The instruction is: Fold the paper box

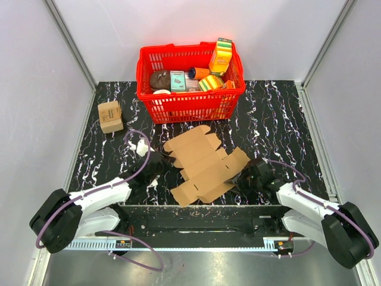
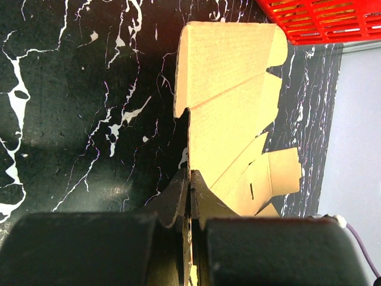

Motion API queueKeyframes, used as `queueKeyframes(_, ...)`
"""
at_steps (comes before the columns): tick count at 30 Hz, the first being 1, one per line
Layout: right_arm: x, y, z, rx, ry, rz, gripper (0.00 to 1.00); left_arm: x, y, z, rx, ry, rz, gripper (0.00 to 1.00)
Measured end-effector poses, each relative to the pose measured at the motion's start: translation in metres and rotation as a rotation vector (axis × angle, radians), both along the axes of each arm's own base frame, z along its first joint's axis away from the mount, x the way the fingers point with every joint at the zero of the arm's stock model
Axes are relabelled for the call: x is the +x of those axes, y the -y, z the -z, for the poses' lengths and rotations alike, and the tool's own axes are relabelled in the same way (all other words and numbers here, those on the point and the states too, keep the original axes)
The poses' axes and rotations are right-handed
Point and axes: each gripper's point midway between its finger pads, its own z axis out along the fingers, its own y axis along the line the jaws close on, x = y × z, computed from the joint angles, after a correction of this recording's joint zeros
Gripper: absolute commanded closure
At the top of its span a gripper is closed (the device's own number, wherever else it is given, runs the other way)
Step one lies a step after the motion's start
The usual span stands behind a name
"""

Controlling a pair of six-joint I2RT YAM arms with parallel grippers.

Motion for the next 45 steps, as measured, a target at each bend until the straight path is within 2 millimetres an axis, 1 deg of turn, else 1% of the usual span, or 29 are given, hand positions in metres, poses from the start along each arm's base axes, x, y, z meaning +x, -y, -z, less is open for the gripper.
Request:
queueKeyframes(2, 0.001, 0.000, 0.000, 0.003, 0.004, 0.003, 0.66, 0.000, 0.000, 0.001, 0.000, 0.000, 0.000, 1.00)
queueKeyframes(4, 0.002, 0.000, 0.000, 0.005, 0.008, 0.007, 0.71, -0.001, -0.001, 0.002, -0.001, 0.001, -0.001, 0.98)
queueKeyframes(6, 0.002, 0.000, 0.000, 0.005, 0.015, 0.009, 0.73, -0.001, -0.001, 0.002, -0.003, 0.003, 0.000, 0.96)
queueKeyframes(10, 0.004, 0.000, -0.003, 0.011, 0.035, 0.010, 0.85, -0.003, -0.003, 0.005, -0.005, 0.004, 0.000, 0.92)
queueKeyframes(11, 0.005, 0.000, -0.004, 0.012, 0.040, 0.011, 0.91, -0.003, -0.002, 0.005, -0.008, 0.006, 0.002, 0.89)
queueKeyframes(12, 0.006, 0.000, -0.005, 0.012, 0.046, 0.010, 0.94, -0.004, -0.002, 0.005, -0.010, 0.007, 0.003, 0.84)
queueKeyframes(13, 0.007, 0.000, -0.005, 0.012, 0.051, 0.009, 0.96, -0.004, -0.002, 0.005, -0.011, 0.007, 0.005, 0.77)
queueKeyframes(14, 0.007, -0.001, -0.006, 0.011, 0.057, 0.007, 0.99, -0.004, -0.002, 0.005, -0.015, 0.008, 0.007, 0.74)
queueKeyframes(17, 0.008, 0.001, -0.005, -0.005, 0.070, 0.003, 0.99, -0.005, -0.001, 0.005, -0.020, 0.013, 0.014, 0.63)
queueKeyframes(18, 0.008, 0.002, -0.004, -0.013, 0.073, 0.000, 1.00, -0.006, -0.002, 0.005, -0.022, 0.014, 0.014, 0.52)
queueKeyframes(20, 0.008, 0.005, -0.005, -0.033, 0.082, -0.005, 1.00, -0.007, -0.002, 0.003, -0.026, 0.020, 0.019, 0.45)
queueKeyframes(21, 0.009, 0.007, -0.007, -0.044, 0.091, -0.004, 1.00, -0.008, -0.002, 0.001, -0.032, 0.026, 0.021, 0.38)
queueKeyframes(22, 0.010, 0.009, -0.010, -0.052, 0.104, -0.003, 1.00, -0.007, -0.001, -0.003, -0.040, 0.035, 0.022, 0.34)
queueKeyframes(24, 0.013, 0.013, -0.021, -0.071, 0.141, 0.000, 1.00, -0.008, -0.002, -0.010, -0.049, 0.049, 0.025, 0.30)
queueKeyframes(25, 0.016, 0.015, -0.028, -0.086, 0.164, 0.004, 1.00, -0.009, -0.002, -0.013, -0.052, 0.056, 0.028, 0.25)
queueKeyframes(29, 0.026, 0.026, -0.058, -0.163, 0.251, 0.002, 1.00, -0.011, -0.003, -0.031, -0.056, 0.082, 0.041, 0.23)
queueKeyframes(31, 0.031, 0.031, -0.073, -0.207, 0.286, -0.014, 1.00, -0.011, -0.003, -0.047, -0.055, 0.108, 0.052, 0.22)
queueKeyframes(33, 0.034, 0.034, -0.087, -0.259, 0.316, -0.052, 1.00, -0.011, -0.003, -0.068, -0.059, 0.146, 0.064, 0.22)
queueKeyframes(36, 0.038, 0.034, -0.107, -0.332, 0.354, -0.146, 1.00, -0.011, -0.004, -0.097, -0.052, 0.201, 0.085, 0.21)
queueKeyframes(39, 0.042, 0.032, -0.122, -0.411, 0.377, -0.281, 1.00, -0.012, -0.003, -0.128, -0.032, 0.259, 0.118, 0.20)
queueKeyframes(42, 0.041, 0.025, -0.133, -0.458, 0.367, -0.464, 1.00, -0.013, -0.002, -0.145, 0.019, 0.298, 0.165, 0.19)
queueKeyframes(45, 0.036, 0.015, -0.137, -0.457, 0.355, -0.632, 1.00, -0.016, -0.002, -0.153, 0.076, 0.333, 0.219, 0.17)
